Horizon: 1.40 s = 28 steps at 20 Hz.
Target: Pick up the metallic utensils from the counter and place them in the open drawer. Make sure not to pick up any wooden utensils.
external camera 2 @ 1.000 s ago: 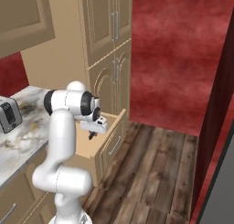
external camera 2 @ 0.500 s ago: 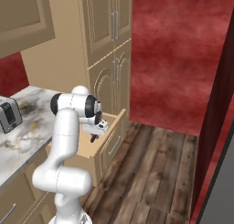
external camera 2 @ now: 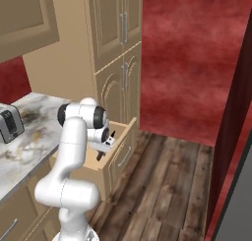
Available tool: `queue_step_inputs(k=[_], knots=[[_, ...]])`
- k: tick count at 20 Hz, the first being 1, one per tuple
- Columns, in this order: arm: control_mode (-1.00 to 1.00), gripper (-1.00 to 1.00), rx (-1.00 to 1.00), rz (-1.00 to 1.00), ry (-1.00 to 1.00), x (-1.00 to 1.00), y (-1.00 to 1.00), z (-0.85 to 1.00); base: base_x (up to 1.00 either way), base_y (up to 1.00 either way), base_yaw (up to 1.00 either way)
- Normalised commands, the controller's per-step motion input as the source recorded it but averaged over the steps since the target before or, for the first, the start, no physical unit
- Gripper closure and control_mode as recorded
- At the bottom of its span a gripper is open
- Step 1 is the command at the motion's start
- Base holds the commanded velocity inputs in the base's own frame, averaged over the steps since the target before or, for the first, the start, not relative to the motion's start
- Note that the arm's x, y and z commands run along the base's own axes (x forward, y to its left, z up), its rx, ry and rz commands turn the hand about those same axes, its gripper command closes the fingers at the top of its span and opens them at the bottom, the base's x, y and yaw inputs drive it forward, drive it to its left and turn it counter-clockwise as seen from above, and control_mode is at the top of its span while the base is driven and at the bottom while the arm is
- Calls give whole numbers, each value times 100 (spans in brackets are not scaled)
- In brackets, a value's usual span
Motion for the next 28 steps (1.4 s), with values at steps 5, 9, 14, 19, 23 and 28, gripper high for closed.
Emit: queue_step_inputs(k=[5, 9, 14, 19, 23, 28], knots=[[-100, 100, 0, -3, 0, 0, 0, -13, 0, 0, 0], [-100, 100, 0, -2, 0, 0, 0, -1, 0, 0, 0], [-100, -100, 0, 0, 2, 1, 0, 1, 0, 0, 0], [-100, -100, -7, 0, 2, 0, 0, 28, 0, 0, 0], [-100, -100, -13, 0, 0, -26, 1, 72, 0, 0, 0], [-100, -100, -9, -2, 0, -52, 0, 100, 0, 0, 0]])
